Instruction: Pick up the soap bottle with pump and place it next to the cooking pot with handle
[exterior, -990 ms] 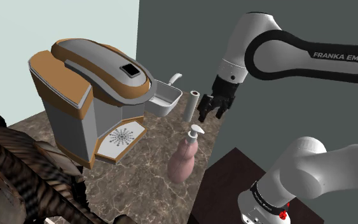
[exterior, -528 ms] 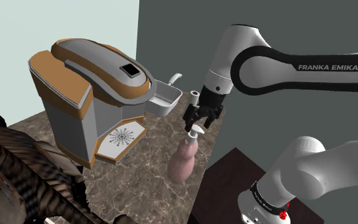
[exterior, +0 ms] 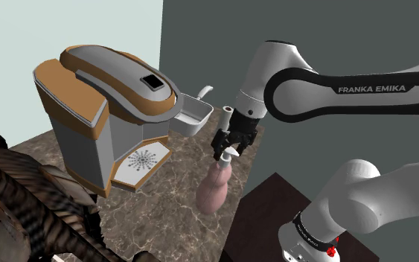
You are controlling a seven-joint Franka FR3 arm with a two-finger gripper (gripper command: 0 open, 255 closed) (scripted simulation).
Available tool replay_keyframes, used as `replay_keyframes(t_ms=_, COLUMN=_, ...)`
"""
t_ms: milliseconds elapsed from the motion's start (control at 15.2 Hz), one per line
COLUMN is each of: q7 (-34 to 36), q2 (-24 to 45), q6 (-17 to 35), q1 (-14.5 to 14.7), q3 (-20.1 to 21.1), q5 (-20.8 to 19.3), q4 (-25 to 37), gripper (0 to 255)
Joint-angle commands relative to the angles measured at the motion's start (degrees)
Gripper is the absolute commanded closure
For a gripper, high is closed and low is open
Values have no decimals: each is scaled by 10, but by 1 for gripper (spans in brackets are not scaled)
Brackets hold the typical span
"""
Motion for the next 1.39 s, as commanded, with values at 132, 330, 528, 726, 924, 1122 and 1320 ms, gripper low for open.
replay_keyframes(t_ms=132, q7=0, q2=0, q6=0, q1=0, q3=0, q5=0, q4=0, gripper=0)
replay_keyframes(t_ms=330, q7=0, q2=0, q6=0, q1=0, q3=0, q5=0, q4=0, gripper=255)
replay_keyframes(t_ms=528, q7=0, q2=0, q6=0, q1=0, q3=0, q5=0, q4=0, gripper=255)
replay_keyframes(t_ms=726, q7=0, q2=0, q6=0, q1=0, q3=0, q5=0, q4=0, gripper=255)
replay_keyframes(t_ms=924, q7=2, q2=-5, q6=-17, q1=-1, q3=-3, q5=-3, q4=12, gripper=255)
replay_keyframes(t_ms=1122, q7=6, q2=-11, q6=-42, q1=-2, q3=-8, q5=-8, q4=31, gripper=255)
replay_keyframes(t_ms=1320, q7=9, q2=-16, q6=-66, q1=-4, q3=-12, q5=-13, q4=51, gripper=255)
